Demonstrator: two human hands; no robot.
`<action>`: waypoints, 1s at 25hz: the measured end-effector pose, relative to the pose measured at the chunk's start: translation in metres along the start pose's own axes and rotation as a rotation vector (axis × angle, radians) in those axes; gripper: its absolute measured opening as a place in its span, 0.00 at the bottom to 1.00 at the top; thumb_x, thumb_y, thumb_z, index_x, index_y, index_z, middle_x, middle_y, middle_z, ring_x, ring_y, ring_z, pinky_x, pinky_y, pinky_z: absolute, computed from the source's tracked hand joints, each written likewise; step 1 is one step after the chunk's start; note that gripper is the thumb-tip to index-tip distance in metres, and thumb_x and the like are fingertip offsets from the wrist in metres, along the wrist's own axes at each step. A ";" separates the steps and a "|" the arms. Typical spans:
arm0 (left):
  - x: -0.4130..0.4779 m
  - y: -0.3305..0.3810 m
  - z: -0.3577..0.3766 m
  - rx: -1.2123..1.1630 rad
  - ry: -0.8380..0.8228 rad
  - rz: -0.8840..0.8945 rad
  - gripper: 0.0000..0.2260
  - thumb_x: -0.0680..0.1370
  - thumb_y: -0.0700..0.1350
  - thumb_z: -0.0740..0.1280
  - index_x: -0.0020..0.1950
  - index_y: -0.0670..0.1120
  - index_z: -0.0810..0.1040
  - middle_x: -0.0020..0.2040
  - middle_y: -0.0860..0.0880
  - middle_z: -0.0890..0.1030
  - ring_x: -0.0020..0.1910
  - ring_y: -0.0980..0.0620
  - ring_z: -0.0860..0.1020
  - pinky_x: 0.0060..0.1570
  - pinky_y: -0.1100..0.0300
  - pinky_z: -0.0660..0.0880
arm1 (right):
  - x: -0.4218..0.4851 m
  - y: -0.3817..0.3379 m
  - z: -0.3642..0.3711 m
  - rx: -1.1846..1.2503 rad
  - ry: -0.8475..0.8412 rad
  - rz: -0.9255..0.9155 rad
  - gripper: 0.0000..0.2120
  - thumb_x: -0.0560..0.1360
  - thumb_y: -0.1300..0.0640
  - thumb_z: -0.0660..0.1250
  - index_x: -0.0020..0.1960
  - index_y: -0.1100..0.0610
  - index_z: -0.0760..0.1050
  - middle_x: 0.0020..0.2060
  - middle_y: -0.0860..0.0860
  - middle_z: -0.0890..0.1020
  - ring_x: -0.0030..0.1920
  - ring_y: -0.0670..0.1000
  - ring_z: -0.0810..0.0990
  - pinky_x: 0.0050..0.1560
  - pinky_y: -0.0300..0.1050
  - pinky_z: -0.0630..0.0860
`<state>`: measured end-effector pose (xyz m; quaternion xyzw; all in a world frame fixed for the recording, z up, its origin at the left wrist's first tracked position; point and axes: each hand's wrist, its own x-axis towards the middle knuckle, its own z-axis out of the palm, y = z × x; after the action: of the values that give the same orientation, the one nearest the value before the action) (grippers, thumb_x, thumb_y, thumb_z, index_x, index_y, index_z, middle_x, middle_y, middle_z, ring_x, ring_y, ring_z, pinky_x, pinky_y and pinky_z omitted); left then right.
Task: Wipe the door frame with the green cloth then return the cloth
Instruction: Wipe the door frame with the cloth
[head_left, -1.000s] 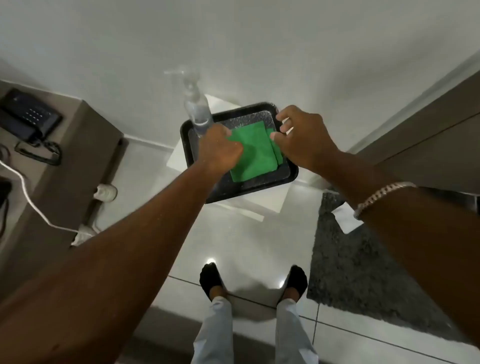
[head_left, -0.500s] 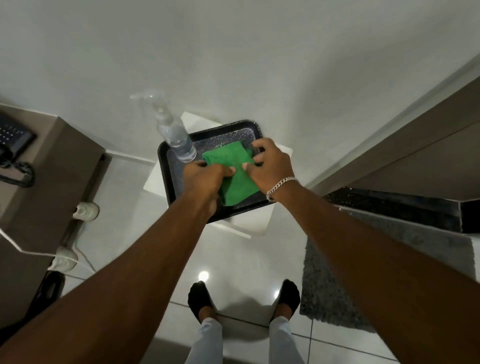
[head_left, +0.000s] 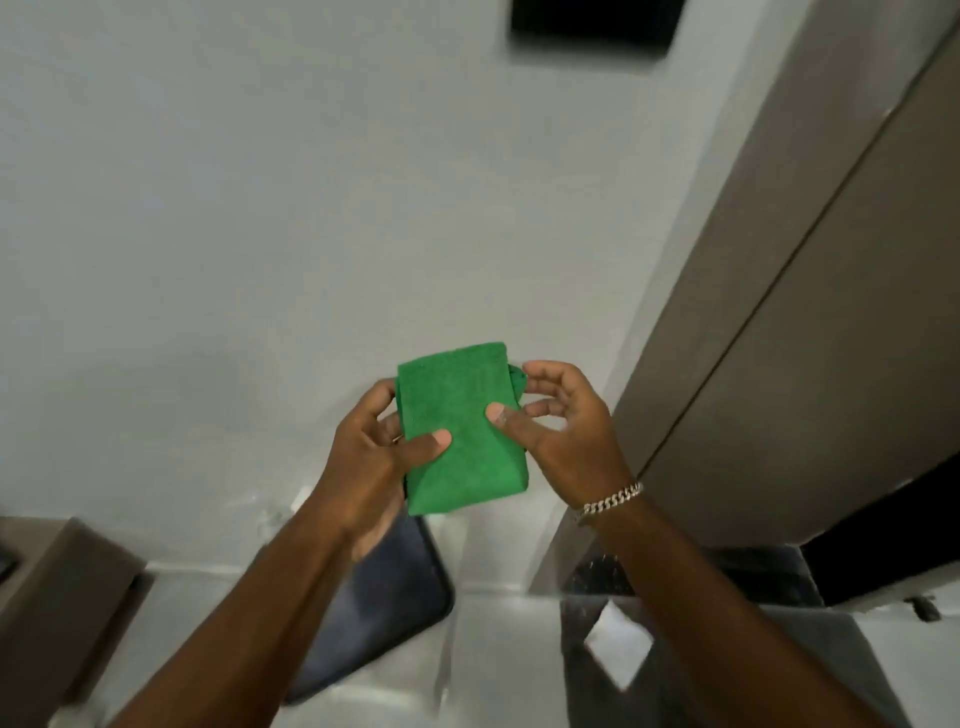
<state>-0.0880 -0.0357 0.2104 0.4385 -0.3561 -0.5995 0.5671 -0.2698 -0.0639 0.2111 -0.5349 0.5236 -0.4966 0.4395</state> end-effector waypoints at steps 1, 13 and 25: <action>0.003 0.018 0.024 -0.006 -0.052 0.062 0.21 0.67 0.32 0.72 0.58 0.45 0.79 0.53 0.41 0.86 0.55 0.38 0.83 0.48 0.43 0.83 | 0.002 -0.024 -0.017 0.055 0.032 -0.063 0.22 0.69 0.62 0.78 0.60 0.56 0.76 0.54 0.53 0.83 0.52 0.52 0.82 0.46 0.35 0.80; 0.022 0.134 0.240 0.439 -0.115 0.899 0.21 0.70 0.37 0.75 0.53 0.60 0.77 0.48 0.59 0.84 0.48 0.63 0.82 0.42 0.73 0.78 | 0.025 -0.183 -0.161 0.030 0.514 -0.672 0.15 0.75 0.65 0.72 0.56 0.49 0.76 0.50 0.49 0.85 0.51 0.51 0.84 0.52 0.49 0.82; 0.051 0.160 0.251 0.793 0.058 0.975 0.14 0.70 0.44 0.76 0.51 0.50 0.76 0.43 0.53 0.81 0.40 0.59 0.79 0.40 0.72 0.75 | 0.074 -0.168 -0.129 -0.635 0.848 -1.037 0.17 0.79 0.60 0.60 0.64 0.63 0.78 0.65 0.59 0.80 0.70 0.62 0.74 0.69 0.58 0.72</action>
<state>-0.2610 -0.1201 0.4431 0.4185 -0.6949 -0.0822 0.5790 -0.3803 -0.1198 0.3978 -0.5772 0.4469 -0.6291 -0.2670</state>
